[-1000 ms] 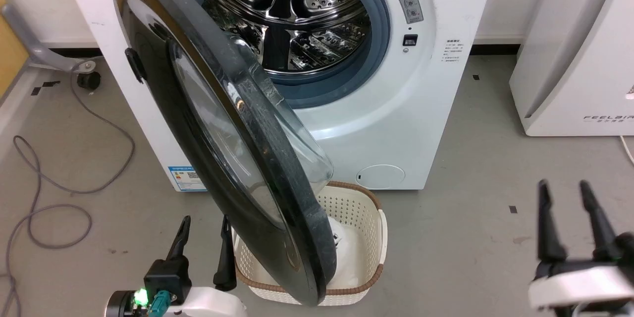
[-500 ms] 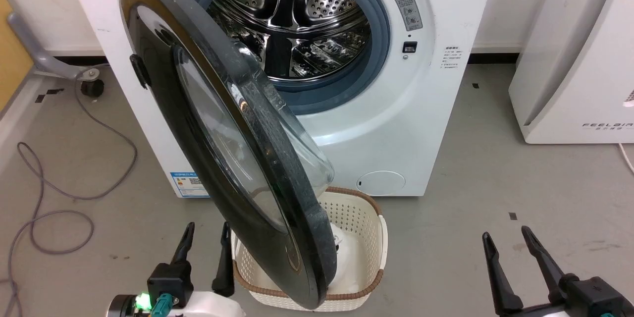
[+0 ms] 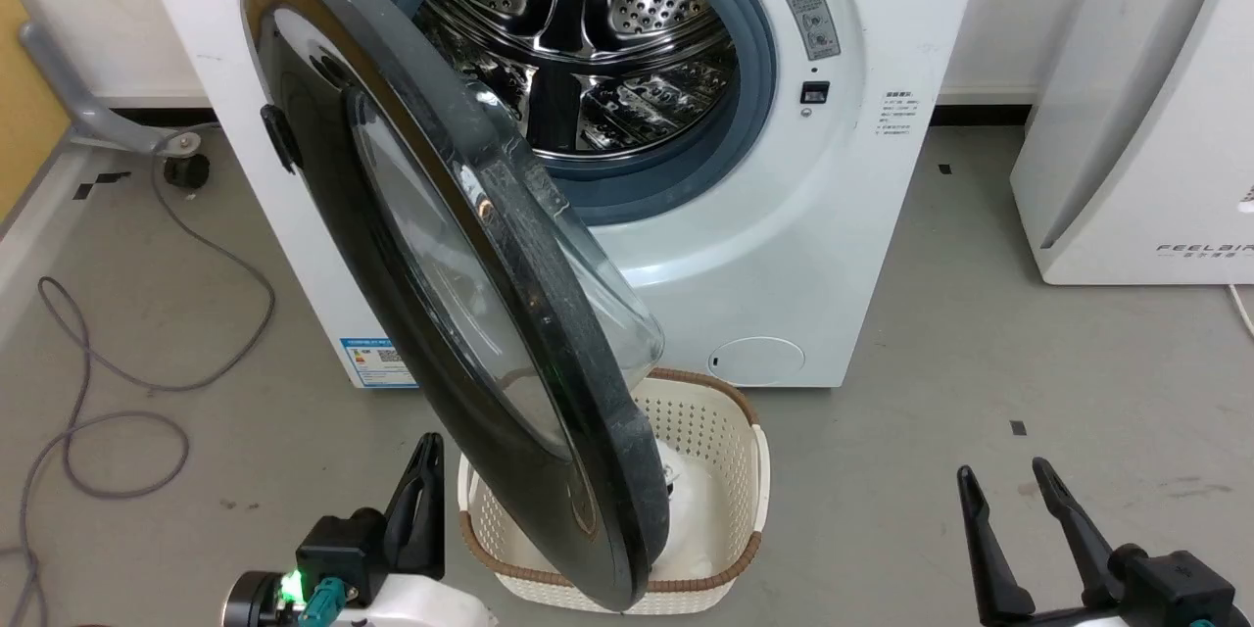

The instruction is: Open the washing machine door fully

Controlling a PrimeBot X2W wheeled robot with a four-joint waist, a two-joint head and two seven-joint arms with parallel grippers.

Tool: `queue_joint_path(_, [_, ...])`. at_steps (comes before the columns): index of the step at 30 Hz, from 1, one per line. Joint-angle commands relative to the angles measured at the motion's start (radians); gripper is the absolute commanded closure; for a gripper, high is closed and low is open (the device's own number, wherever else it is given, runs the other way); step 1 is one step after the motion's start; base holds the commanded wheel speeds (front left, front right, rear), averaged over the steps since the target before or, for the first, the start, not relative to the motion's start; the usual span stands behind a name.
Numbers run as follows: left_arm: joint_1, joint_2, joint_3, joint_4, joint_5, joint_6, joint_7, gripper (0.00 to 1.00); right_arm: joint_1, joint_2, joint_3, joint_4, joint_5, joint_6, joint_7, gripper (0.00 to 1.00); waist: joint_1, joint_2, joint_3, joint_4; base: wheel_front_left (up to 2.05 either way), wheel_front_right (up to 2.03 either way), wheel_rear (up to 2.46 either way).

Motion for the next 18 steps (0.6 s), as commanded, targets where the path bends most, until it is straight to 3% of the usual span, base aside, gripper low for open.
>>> queue_joint_path(1, [-0.007,0.003,-0.005,-0.014,-0.005,-0.008,-0.001,1.0,-0.008,0.005,0.0,0.006,0.007,0.001,-0.005,0.0,-0.0001,0.0,0.001,0.002,0.0,0.0,0.0])
queue_joint_path(9, [-0.056,0.035,0.004,-0.164,-0.017,-0.015,0.065,1.0,-0.021,0.005,0.003,0.024,0.017,0.001,-0.009,0.0,-0.0001,0.0,0.006,0.006,0.0,0.0,0.0])
queue_joint_path(13, [-0.078,0.058,0.017,-0.299,-0.001,0.002,0.095,1.0,-0.023,0.005,0.005,0.029,0.019,0.001,-0.01,0.0,-0.0001,0.0,0.009,0.003,0.0,0.0,0.0])
queue_joint_path(18, [-0.118,0.074,0.036,-0.501,0.036,0.032,0.058,1.0,-0.028,0.005,0.003,0.037,0.031,0.001,-0.014,0.0,-0.0001,0.0,0.018,0.0,0.0,0.0,0.0])
